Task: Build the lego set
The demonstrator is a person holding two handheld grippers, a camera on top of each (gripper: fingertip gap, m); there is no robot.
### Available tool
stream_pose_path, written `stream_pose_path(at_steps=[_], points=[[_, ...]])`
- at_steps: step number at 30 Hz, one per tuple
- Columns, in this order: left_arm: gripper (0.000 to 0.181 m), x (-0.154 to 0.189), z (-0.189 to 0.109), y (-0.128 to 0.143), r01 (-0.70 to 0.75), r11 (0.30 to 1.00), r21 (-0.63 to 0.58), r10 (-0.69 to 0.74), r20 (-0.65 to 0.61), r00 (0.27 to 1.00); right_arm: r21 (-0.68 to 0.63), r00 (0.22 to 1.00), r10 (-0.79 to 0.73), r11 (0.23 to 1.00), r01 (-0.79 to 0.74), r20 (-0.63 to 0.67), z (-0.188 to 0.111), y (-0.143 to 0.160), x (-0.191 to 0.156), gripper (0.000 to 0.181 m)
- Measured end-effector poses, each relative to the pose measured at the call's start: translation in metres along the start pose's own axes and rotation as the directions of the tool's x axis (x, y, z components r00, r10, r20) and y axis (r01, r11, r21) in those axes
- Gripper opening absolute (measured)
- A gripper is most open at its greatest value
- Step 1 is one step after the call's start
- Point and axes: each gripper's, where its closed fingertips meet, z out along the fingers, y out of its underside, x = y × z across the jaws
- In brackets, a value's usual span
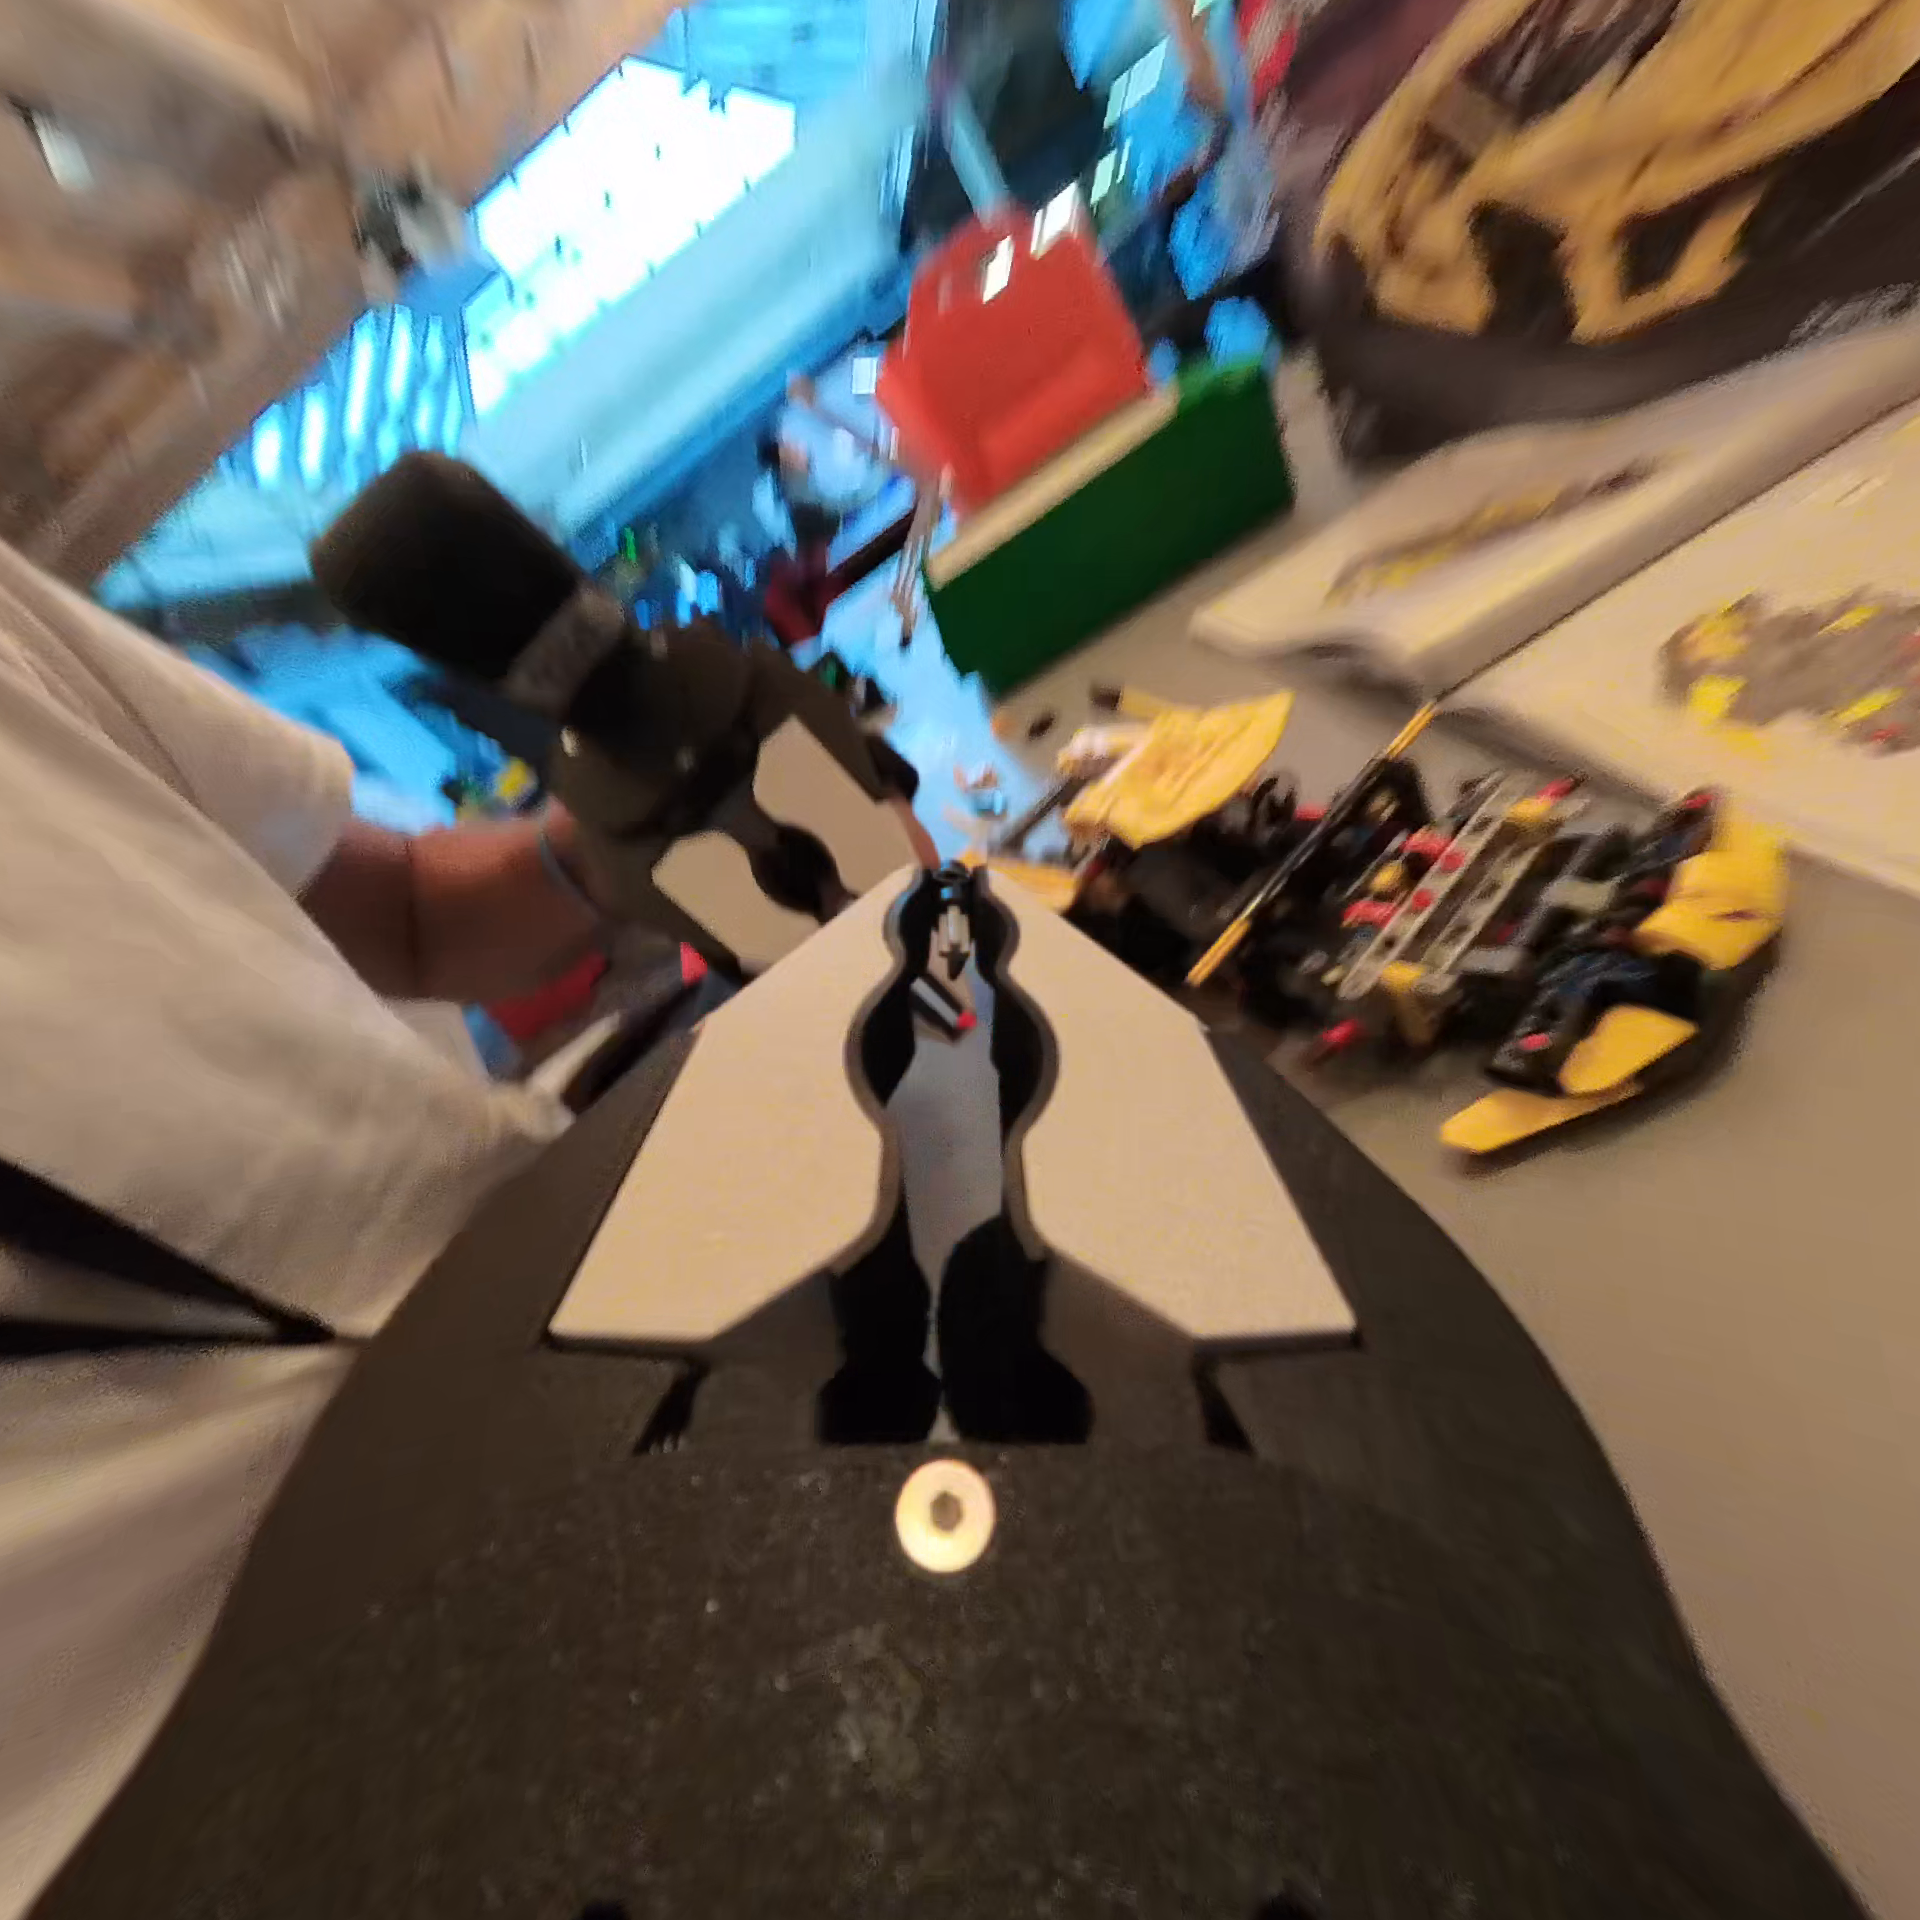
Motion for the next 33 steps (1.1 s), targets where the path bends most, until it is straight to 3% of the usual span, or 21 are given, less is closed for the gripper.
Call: stream_pose_path(at_steps=[5,9,16,33], points=[[0.003,0.03,-0.043,0.067,-0.071,0.977,-0.202,0.053,-0.092,0.994,-0.288,0.991,-0.128,0.948,0.133,0.036,0.036,0.052,-0.011,0.006],[0.003,0.031,-0.059,0.055,-0.027,0.994,-0.102,0.02,-0.068,0.997,-0.323,0.982,-0.137,0.93,0.174,0.133,0.059,0.066,-0.035,0.006],[0.003,0.025,-0.062,0.025,-0.093,0.995,0.033,0.09,0.072,0.993,-0.25,0.972,-0.157,0.948,0.199,0.176,0.066,0.054,-0.051,0.006],[0.002,0.033,-0.064,0.029,-0.299,0.954,-0.032,0.301,0.077,0.951,-0.347,0.955,-0.228,0.894,0.282,0.189,0.074,0.078,-0.054,0.006]])
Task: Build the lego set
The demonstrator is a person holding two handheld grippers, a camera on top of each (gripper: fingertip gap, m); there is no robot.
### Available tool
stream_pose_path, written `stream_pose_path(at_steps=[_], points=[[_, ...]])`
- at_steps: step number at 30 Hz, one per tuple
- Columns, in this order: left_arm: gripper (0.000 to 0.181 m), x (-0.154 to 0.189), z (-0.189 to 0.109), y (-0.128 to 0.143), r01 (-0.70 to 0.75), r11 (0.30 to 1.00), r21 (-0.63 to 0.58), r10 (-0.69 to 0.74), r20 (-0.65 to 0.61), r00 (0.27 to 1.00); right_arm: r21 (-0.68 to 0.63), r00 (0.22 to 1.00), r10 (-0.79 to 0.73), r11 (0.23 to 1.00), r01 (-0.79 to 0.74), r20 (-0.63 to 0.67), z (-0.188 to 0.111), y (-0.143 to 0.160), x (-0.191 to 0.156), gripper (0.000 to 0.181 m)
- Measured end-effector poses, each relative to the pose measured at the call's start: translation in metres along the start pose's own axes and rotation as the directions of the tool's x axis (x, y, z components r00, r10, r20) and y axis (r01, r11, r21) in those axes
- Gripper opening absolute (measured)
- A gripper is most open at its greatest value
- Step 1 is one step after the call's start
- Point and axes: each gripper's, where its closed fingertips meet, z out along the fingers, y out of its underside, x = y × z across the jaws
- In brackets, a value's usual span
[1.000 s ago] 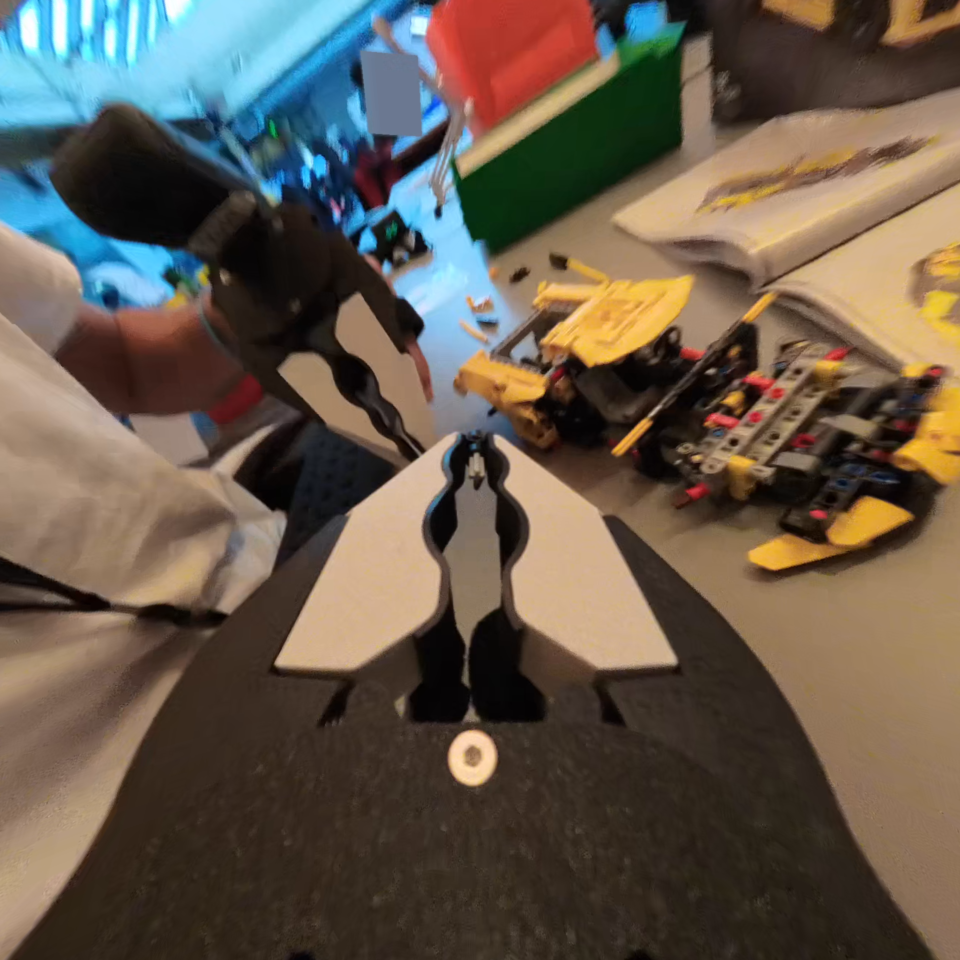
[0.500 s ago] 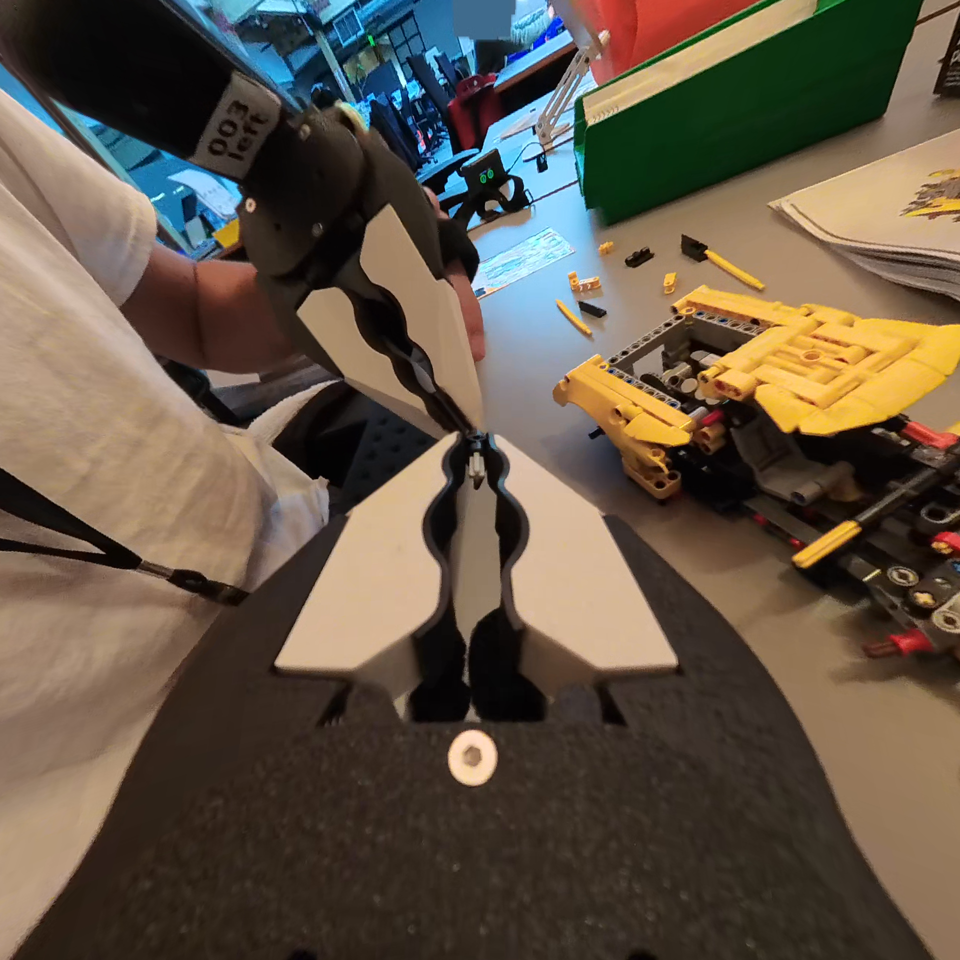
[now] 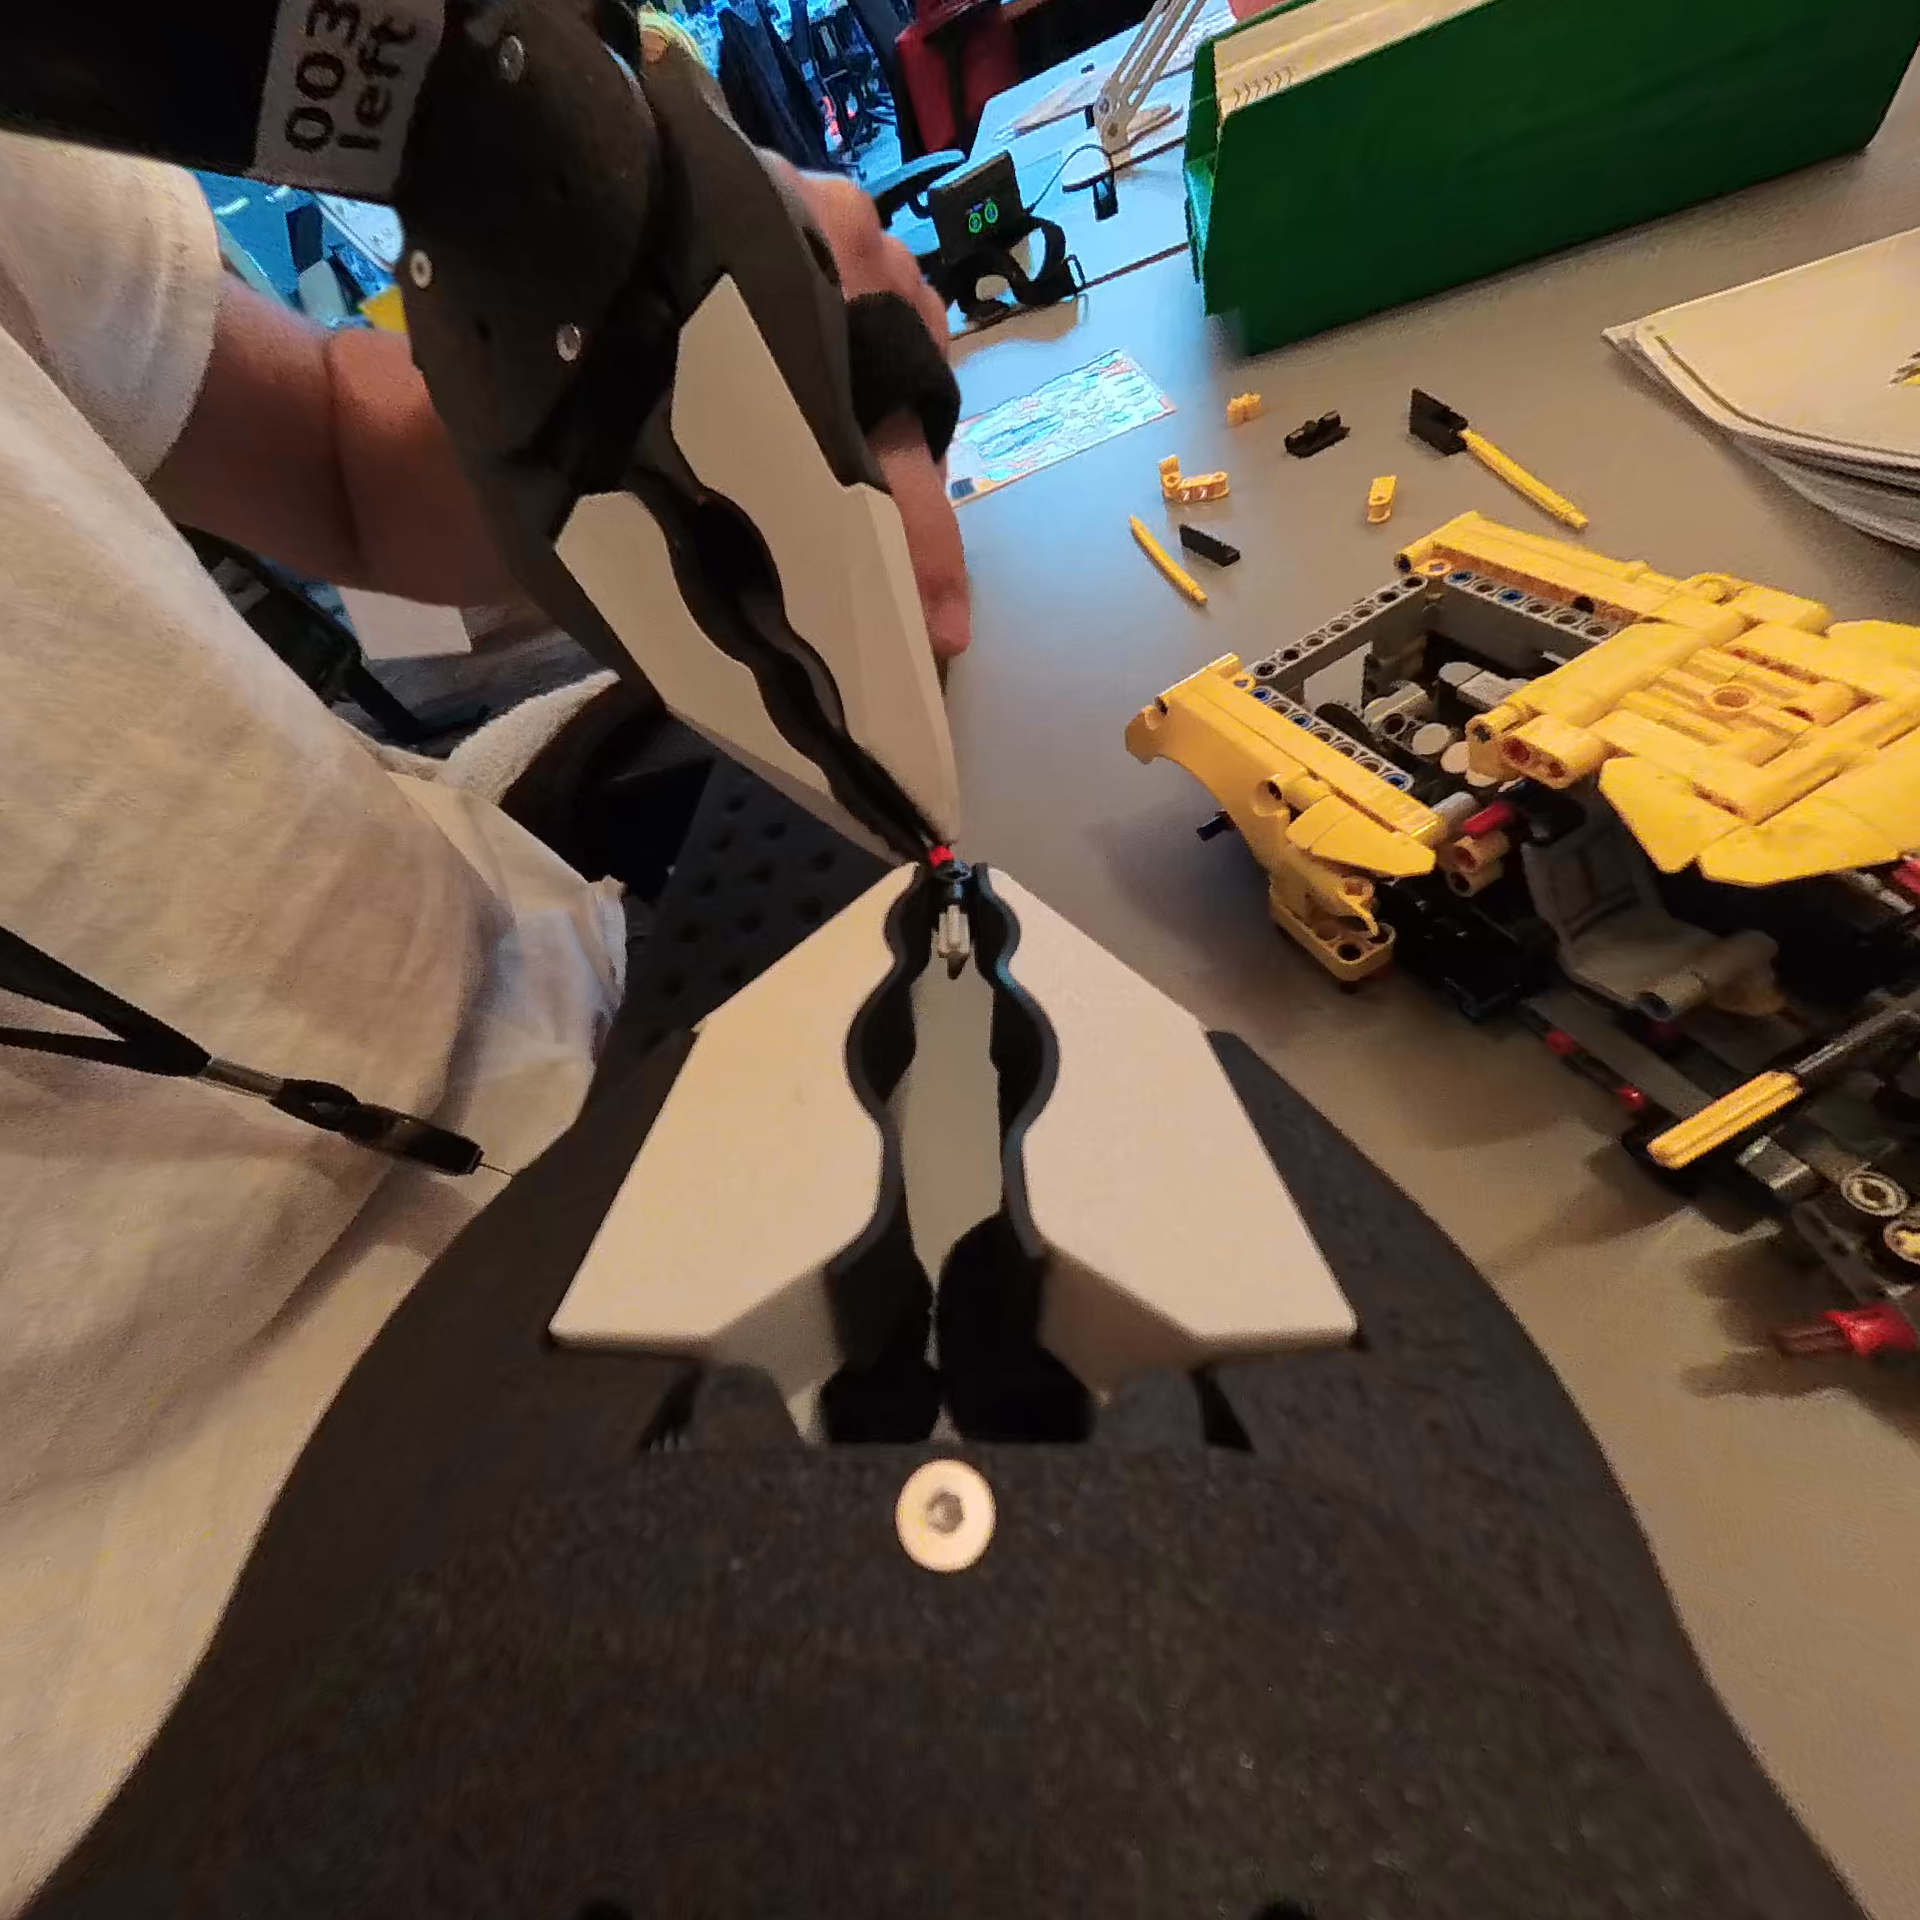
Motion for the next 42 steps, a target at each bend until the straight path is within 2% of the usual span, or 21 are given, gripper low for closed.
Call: stream_pose_path(at_steps=[4,9,13,17,20,22,25,26,27,28,30,33,36,40,42], points=[[0.002,0.003,-0.001,-0.005,-0.069,0.997,0.023,0.069,-0.013,0.997,0.014,0.994,0.064,0.998,-0.065,0.083,-0.003,0.0,-0.006,0.005],[0.002,0.001,-0.005,-0.015,0.009,0.993,0.117,-0.002,-0.061,0.998,0.081,0.972,0.129,0.986,-0.147,0.194,-0.01,-0.008,-0.014,0.005],[0.002,-0.005,-0.007,-0.016,0.109,0.982,0.153,-0.1,-0.065,0.993,0.127,0.982,0.104,0.984,-0.124,0.157,-0.011,-0.013,-0.01,0.006],[0.001,-0.005,-0.008,-0.012,0.158,0.977,0.146,-0.148,-0.076,0.986,0.093,0.995,0.064,0.993,-0.072,0.082,-0.005,-0.009,-0.003,0.006],[0.001,-0.004,-0.009,-0.011,0.151,0.979,0.135,-0.14,-0.088,0.986,0.092,0.994,0.062,0.993,-0.07,0.089,-0.003,-0.01,-0.005,0.006],[0.0,-0.006,-0.012,-0.019,0.155,0.973,0.171,-0.142,-0.084,0.986,0.091,0.987,0.085,0.991,-0.097,0.134,-0.003,-0.01,-0.009,0.005],[0.0,-0.009,-0.012,-0.038,0.13,0.967,0.22,-0.116,-0.077,0.99,-0.052,0.982,0.08,0.996,-0.073,0.17,0.024,0.012,-0.021,0.006],[0.0,-0.011,-0.012,-0.035,0.094,0.976,0.195,-0.085,-0.054,0.995,-0.036,0.99,0.058,0.998,-0.054,0.13,0.022,0.011,-0.015,0.006],[0.0,-0.015,-0.016,-0.032,0.09,0.978,0.187,-0.083,-0.041,0.996,0.033,0.99,0.082,0.996,-0.086,0.113,0.01,0.001,-0.006,0.006],[0.0,-0.019,-0.023,-0.03,0.133,0.971,0.2,-0.125,-0.053,0.991,0.07,0.99,0.112,0.991,-0.118,0.086,-0.002,-0.003,0.005,0.005],[0.0,-0.03,-0.032,-0.014,0.246,0.949,0.198,-0.242,-0.044,0.969,0.06,0.993,0.114,0.992,-0.115,0.016,-0.014,0.002,0.019,0.006],[0.0,-0.027,-0.034,0.043,0.363,0.931,0.049,-0.363,0.001,0.932,0.098,0.992,0.123,0.988,-0.121,-0.013,-0.019,-0.003,0.024,0.006],[0.008,-0.015,-0.039,0.092,0.501,0.864,-0.047,-0.497,0.071,0.865,0.075,0.99,0.128,0.989,-0.124,-0.056,-0.019,0.001,0.031,0.006],[0.027,-0.007,-0.037,0.129,0.631,0.772,-0.081,-0.605,0.211,0.768,0.061,0.987,0.131,0.99,-0.126,-0.09,-0.014,0.003,0.038,0.006],[0.03,-0.007,-0.034,0.136,0.667,0.741,-0.069,-0.64,0.224,0.735,0.056,0.984,0.136,0.99,-0.13,-0.112,-0.011,0.004,0.042,0.006]])
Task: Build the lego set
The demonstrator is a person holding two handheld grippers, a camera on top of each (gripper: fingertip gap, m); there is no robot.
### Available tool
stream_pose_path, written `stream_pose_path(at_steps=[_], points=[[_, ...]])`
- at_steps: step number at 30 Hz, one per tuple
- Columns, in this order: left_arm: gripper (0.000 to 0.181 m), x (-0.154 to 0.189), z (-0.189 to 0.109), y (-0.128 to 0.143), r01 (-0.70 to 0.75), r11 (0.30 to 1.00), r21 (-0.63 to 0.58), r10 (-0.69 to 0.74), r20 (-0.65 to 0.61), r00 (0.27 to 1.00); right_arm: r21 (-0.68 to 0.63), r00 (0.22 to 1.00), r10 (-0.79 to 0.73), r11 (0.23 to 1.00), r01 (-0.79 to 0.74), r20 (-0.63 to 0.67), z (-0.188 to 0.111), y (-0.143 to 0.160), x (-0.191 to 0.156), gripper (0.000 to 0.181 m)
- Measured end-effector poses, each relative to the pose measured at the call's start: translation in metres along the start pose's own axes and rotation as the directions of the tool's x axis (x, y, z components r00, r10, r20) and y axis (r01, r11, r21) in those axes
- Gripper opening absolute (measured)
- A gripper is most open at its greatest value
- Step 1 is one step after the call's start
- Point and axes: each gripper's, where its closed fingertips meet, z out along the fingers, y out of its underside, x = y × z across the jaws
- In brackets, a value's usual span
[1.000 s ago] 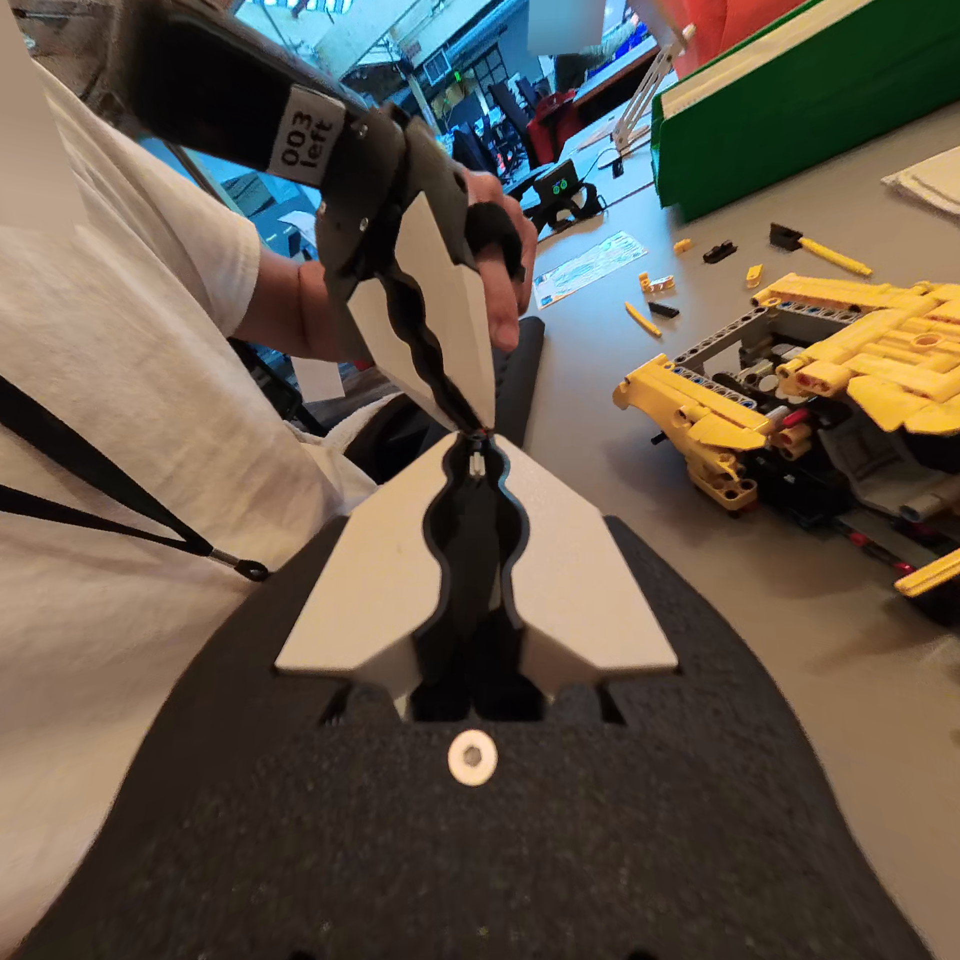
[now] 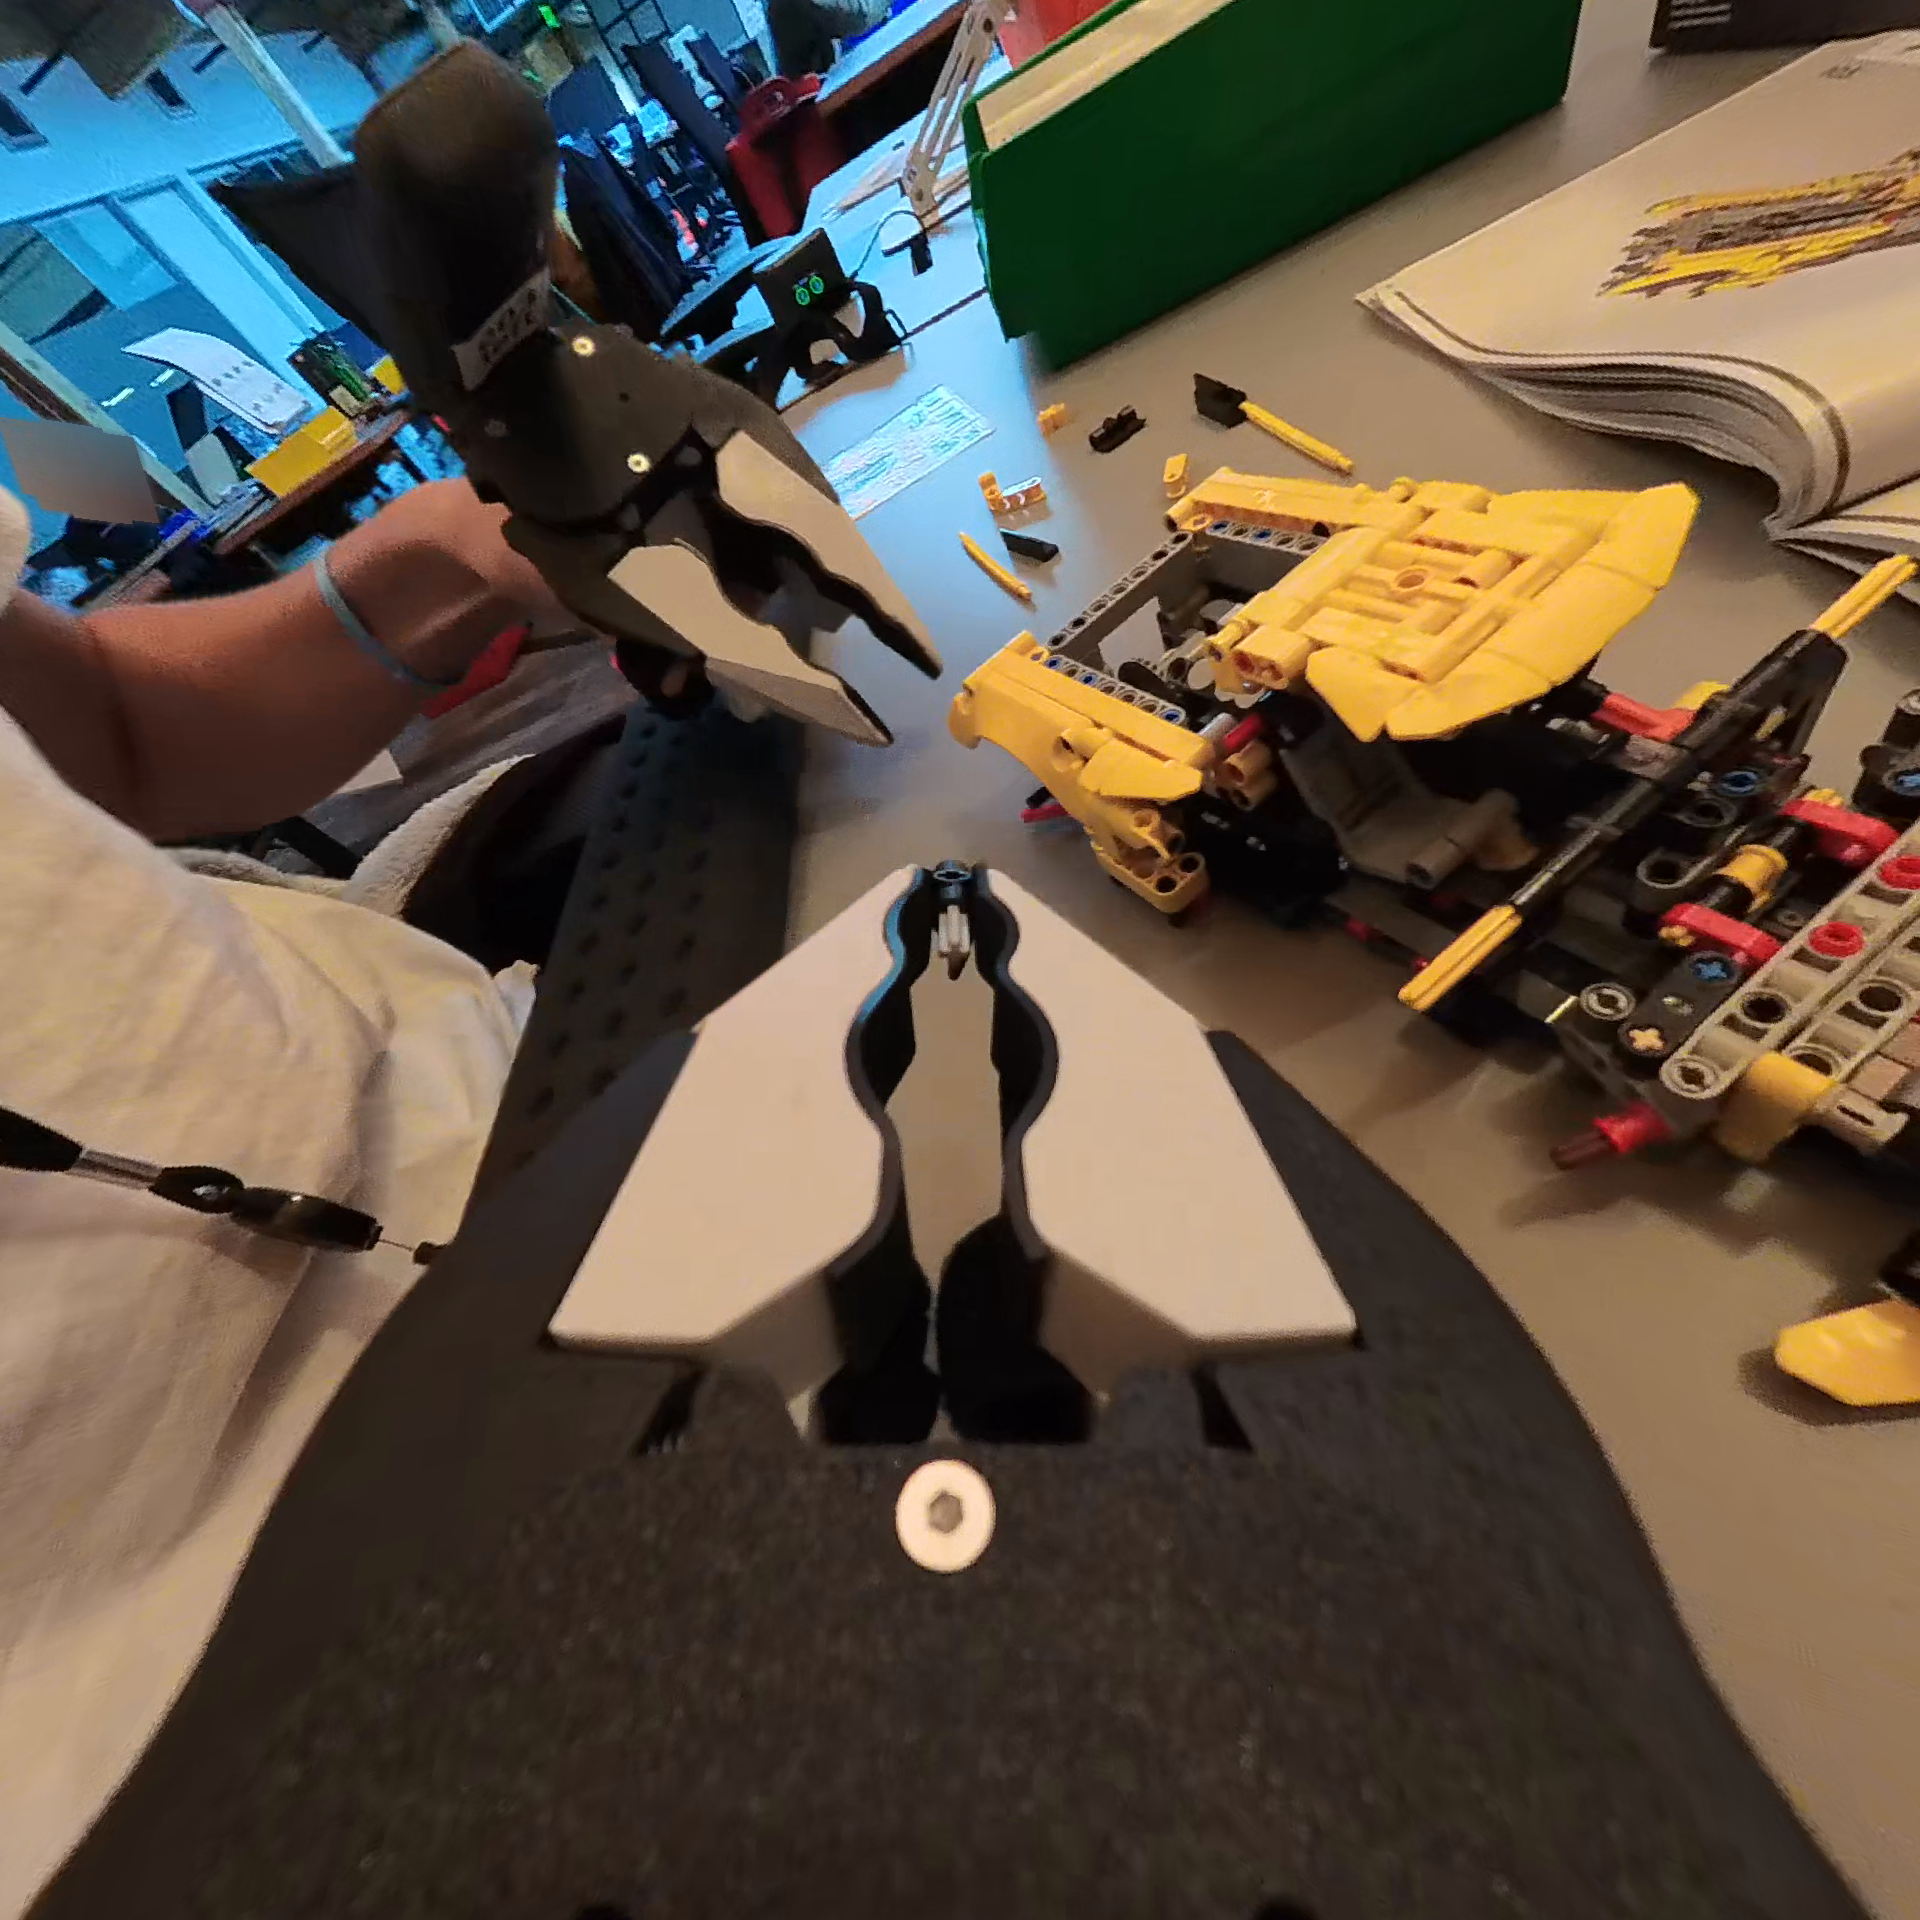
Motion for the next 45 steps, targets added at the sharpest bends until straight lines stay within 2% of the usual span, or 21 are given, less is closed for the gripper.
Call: stream_pose_path(at_steps=[3,5,7,9,11,13,17,20,22,27,30,31,34,36,37,38,40,42,45], points=[[0.031,0.005,0.01,-0.011,0.016,0.999,0.043,-0.014,-0.046,0.999,-0.104,0.998,-0.043,0.994,0.039,-0.044,0.017,0.013,0.005,0.006],[0.03,0.0,0.019,-0.021,-0.04,0.997,0.059,0.04,-0.01,0.999,-0.16,0.996,-0.074,0.985,0.066,-0.044,0.034,0.014,0.003,0.006],[0.032,-0.006,0.026,-0.028,-0.053,0.997,0.055,0.053,-0.006,0.999,-0.198,0.989,-0.104,0.977,0.082,-0.104,0.05,0.009,0.014,0.006],[0.035,-0.016,0.028,-0.031,-0.032,0.998,0.056,0.031,0.01,0.999,-0.23,0.98,-0.121,0.97,0.083,-0.157,0.06,0.007,0.026,0.006],[0.027,-0.035,0.025,-0.03,-0.014,0.997,0.075,0.007,0.088,0.996,-0.225,0.972,-0.119,0.972,0.073,-0.2,0.066,0.002,0.036,0.006],[0.026,-0.04,0.023,-0.02,0.012,0.999,0.034,-0.016,0.108,0.994,-0.221,0.976,-0.114,0.973,0.073,-0.183,0.07,0.0,0.033,0.006],[0.024,0.0,0.026,-0.027,0.091,0.995,0.041,-0.091,0.016,0.996,-0.153,0.981,-0.109,0.985,0.084,-0.162,0.059,-0.009,0.024,0.006],[0.024,0.009,0.039,-0.035,0.263,0.964,0.045,-0.266,0.072,0.961,-0.068,0.986,-0.062,0.996,0.052,-0.152,0.044,-0.017,0.022,0.006],[0.024,0.003,0.042,-0.038,0.303,0.951,0.06,-0.309,0.154,0.939,-0.029,0.988,-0.046,0.999,0.042,-0.146,0.034,-0.02,0.02,0.006],[0.022,0.012,0.057,-0.033,0.314,0.949,-0.032,-0.306,0.152,0.94,0.033,0.994,-0.013,0.999,0.017,-0.112,0.018,-0.025,0.016,0.006],[0.004,0.008,0.061,-0.035,0.341,0.94,-0.028,-0.333,0.151,0.931,0.04,0.995,-0.004,0.999,0.008,-0.1,0.015,-0.026,0.015,0.006],[0.004,0.007,0.061,-0.034,0.343,0.939,-0.03,-0.335,0.149,0.93,0.037,0.995,-0.001,0.999,0.005,-0.103,0.015,-0.025,0.016,0.006],[0.003,0.015,0.061,-0.035,0.278,0.96,-0.044,-0.271,0.119,0.955,0.048,0.995,0.016,0.999,-0.011,-0.102,0.013,-0.026,0.017,0.006],[0.003,0.022,0.055,-0.05,0.196,0.979,0.05,-0.2,0.076,0.977,0.06,0.996,0.037,0.998,-0.032,-0.086,0.014,-0.026,0.016,0.006],[0.003,0.026,0.047,-0.067,0.141,0.978,0.156,-0.151,0.057,0.987,0.065,0.997,0.045,0.997,-0.041,-0.069,0.015,-0.026,0.014,0.006],[0.003,0.032,0.033,-0.089,0.088,0.951,0.295,-0.104,0.036,0.994,0.072,0.997,0.055,0.996,-0.052,-0.044,0.016,-0.026,0.011,0.006],[0.003,0.046,0.002,-0.125,0.059,0.842,0.536,-0.048,-0.034,0.998,0.113,0.996,0.083,0.99,-0.086,0.036,0.017,-0.033,0.001,0.006],[0.003,0.053,-0.013,-0.137,0.1,0.774,0.625,-0.042,-0.107,0.993,0.174,0.981,0.125,0.973,-0.15,0.147,0.013,-0.044,-0.011,0.005],[0.003,0.059,-0.022,-0.142,0.172,0.72,0.672,-0.043,-0.204,0.978,0.21,0.957,0.137,0.958,-0.193,0.255,0.008,-0.052,-0.024,0.005]])
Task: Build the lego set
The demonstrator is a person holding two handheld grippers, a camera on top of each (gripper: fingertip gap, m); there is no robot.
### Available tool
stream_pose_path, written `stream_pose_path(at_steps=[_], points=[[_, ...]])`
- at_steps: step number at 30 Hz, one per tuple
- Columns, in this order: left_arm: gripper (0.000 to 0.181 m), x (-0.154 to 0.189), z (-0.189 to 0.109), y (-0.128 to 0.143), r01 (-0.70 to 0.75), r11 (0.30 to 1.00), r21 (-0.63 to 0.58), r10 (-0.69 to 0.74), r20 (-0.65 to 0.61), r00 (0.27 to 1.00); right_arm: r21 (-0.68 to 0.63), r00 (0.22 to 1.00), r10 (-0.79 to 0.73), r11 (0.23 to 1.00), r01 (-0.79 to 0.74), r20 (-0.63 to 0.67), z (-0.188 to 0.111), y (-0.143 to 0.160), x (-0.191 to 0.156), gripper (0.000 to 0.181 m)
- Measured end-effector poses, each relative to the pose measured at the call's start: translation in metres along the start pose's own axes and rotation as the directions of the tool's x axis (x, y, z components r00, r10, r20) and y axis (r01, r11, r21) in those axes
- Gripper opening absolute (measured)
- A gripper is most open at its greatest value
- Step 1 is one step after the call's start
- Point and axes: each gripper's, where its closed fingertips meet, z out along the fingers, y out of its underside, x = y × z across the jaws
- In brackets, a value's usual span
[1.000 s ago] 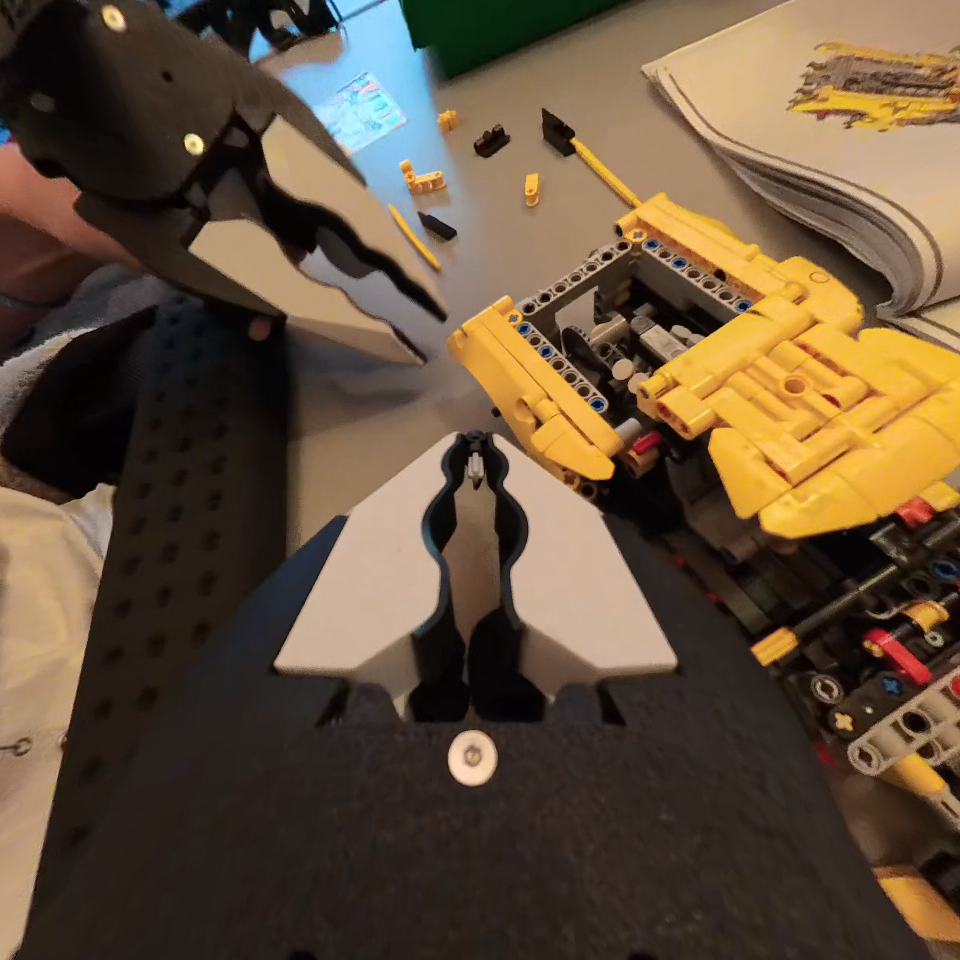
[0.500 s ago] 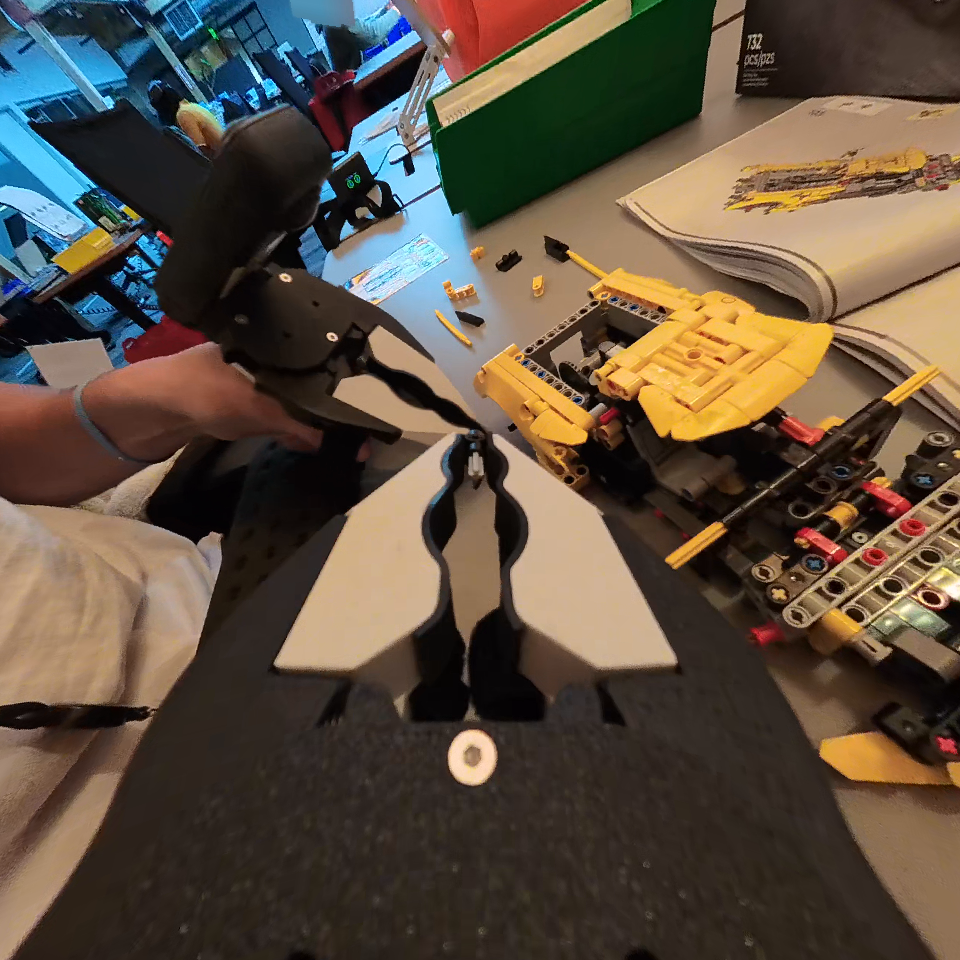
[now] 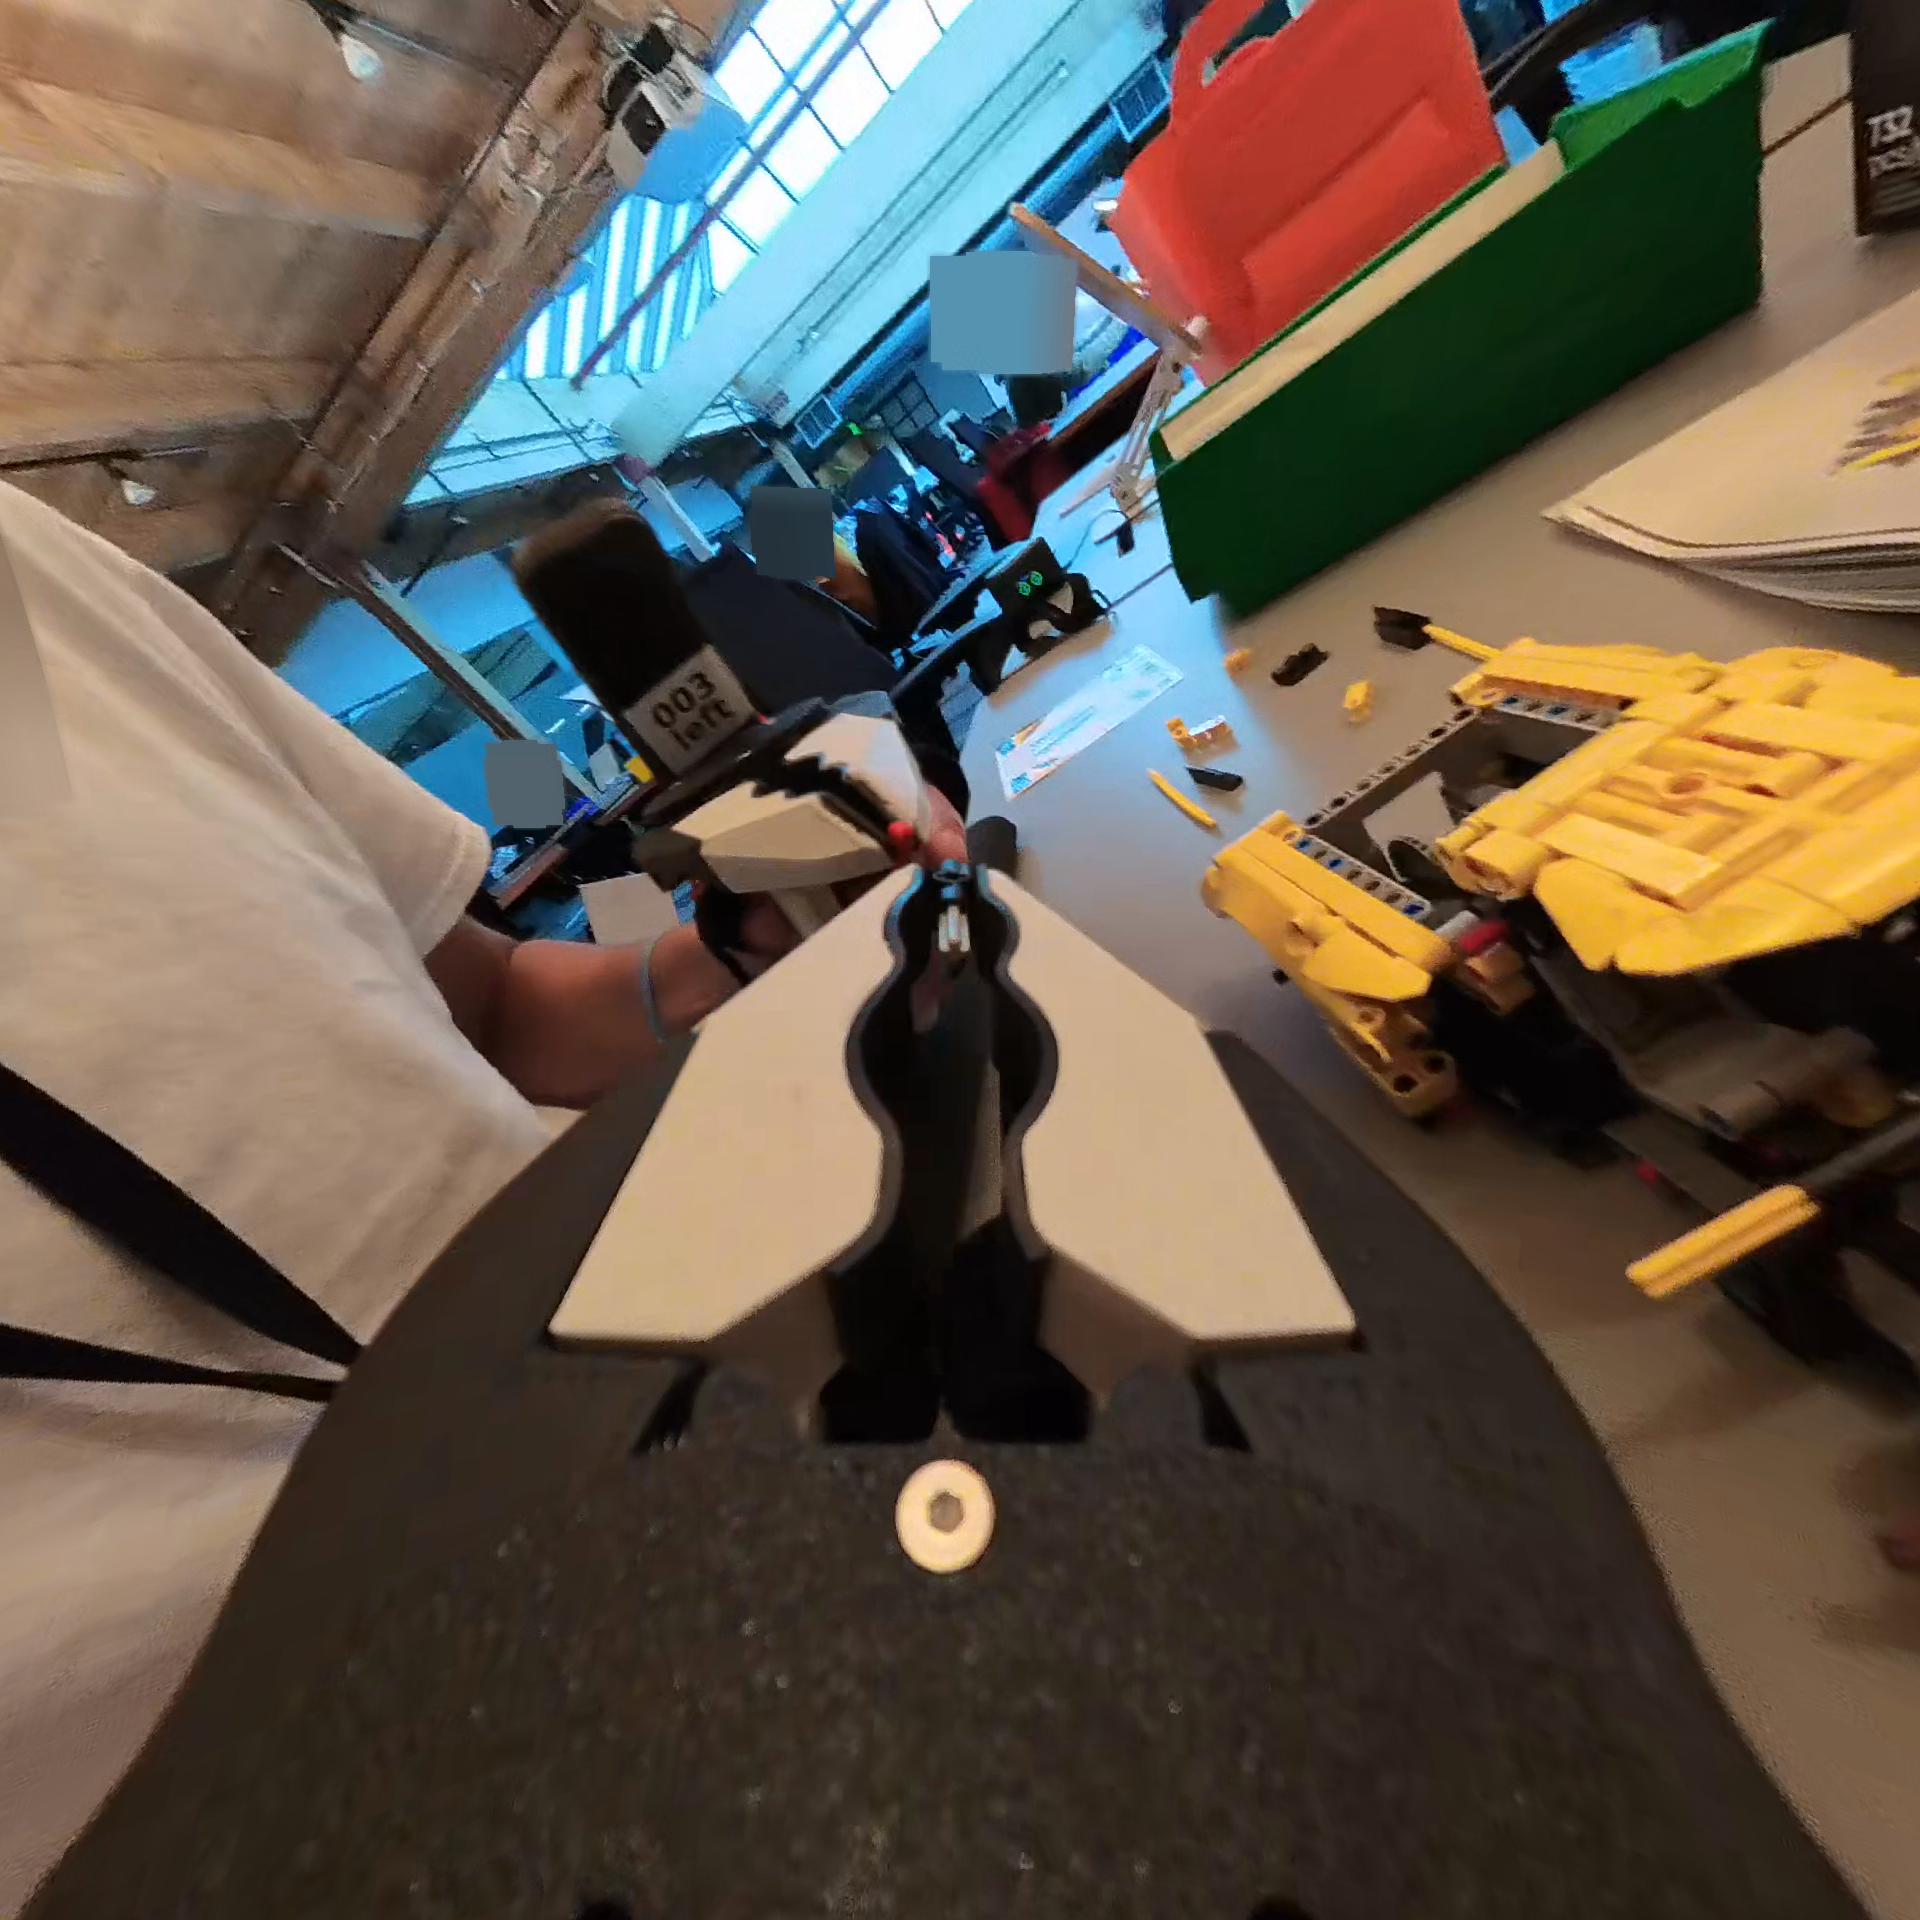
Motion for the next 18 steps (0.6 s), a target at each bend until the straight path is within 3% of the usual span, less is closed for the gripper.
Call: stream_pose_path(at_steps=[4,11,18], points=[[0.003,0.002,-0.001,-0.005,0.13,0.988,0.082,-0.124,-0.071,0.99,0.004,0.997,0.013,1.0,-0.014,0.072,0.007,0.001,-0.011,0.006],[0.003,0.006,-0.004,-0.003,0.198,0.976,0.094,-0.184,-0.142,0.973,0.052,0.996,0.01,0.999,-0.015,0.091,0.007,-0.006,-0.013,0.006],[0.003,0.006,-0.005,-0.012,0.375,0.913,0.162,-0.331,-0.248,0.911,0.137,0.963,0.127,0.977,-0.162,0.238,0.011,-0.016,-0.024,0.005]])
